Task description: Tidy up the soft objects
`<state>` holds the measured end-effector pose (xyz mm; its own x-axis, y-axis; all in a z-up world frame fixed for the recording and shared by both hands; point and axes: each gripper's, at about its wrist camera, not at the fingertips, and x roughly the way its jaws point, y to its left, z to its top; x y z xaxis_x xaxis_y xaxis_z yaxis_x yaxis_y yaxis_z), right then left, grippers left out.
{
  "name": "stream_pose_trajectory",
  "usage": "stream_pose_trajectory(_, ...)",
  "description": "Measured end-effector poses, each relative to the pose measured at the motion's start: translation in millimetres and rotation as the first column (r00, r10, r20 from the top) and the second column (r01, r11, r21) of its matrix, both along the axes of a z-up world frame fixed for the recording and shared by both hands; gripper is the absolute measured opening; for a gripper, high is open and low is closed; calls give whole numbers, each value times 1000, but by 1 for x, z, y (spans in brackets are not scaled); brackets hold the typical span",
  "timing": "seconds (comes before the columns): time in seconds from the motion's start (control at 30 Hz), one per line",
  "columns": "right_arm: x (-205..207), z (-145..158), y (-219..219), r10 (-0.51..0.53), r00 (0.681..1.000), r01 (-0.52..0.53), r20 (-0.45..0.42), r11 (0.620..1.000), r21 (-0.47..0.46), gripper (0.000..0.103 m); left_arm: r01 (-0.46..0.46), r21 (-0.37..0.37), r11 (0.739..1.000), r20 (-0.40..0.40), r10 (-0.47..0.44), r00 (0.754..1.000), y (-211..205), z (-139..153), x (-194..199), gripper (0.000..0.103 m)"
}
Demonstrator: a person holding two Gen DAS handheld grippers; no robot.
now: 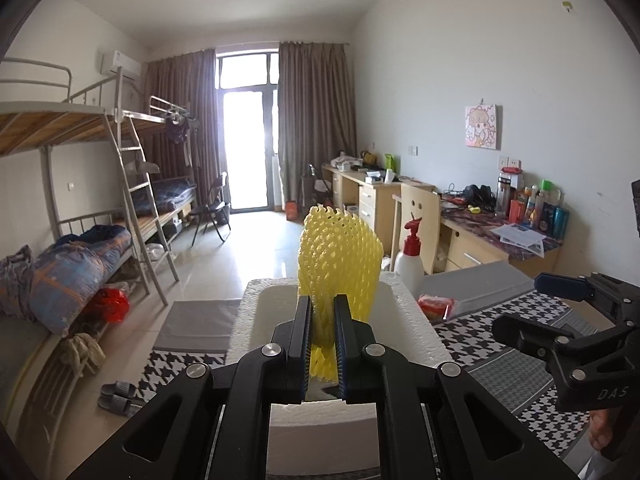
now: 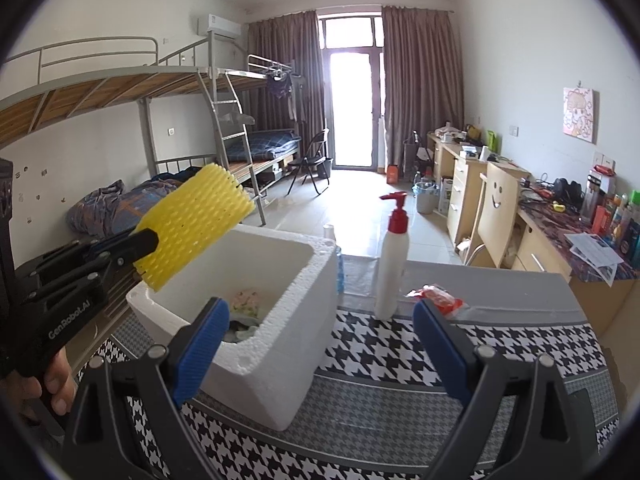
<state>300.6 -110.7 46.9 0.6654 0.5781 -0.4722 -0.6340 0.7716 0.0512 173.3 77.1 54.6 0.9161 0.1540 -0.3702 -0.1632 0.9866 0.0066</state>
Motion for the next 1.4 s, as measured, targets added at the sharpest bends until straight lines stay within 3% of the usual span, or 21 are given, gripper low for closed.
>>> stream_pose_trajectory(0.9,-1,-18,-29,-98,995,97,-31,995,-20,95,-7,-38,999,-124,3,992,2,-20,32,13)
stream_pose_trajectory(0.97,-2,-18,-29,-104,994,103,-29,994,-24,95,-7,-31,999,-146,3,989,3,-23,36,28)
stream_pose_trajectory(1.03,-3,-18,-31,-107,994,106,-33,994,-19,95,-16,-37,999,-147,10,989,2,-24,35,64)
stream_pose_trajectory(1.13,-5,-20,-33,-110,993,110,-38,994,-15,95,-38,-30,999,-122,34,992,2,-22,28,84)
stream_pose_trajectory(1.23,-8,-20,-35,-108,993,108,-38,994,-11,95,-33,-32,999,-95,30,995,0,-20,21,95)
stream_pose_trajectory(1.4,-15,-17,-35,-99,995,99,-25,995,-7,95,-39,-10,999,-39,38,998,-6,-11,4,102)
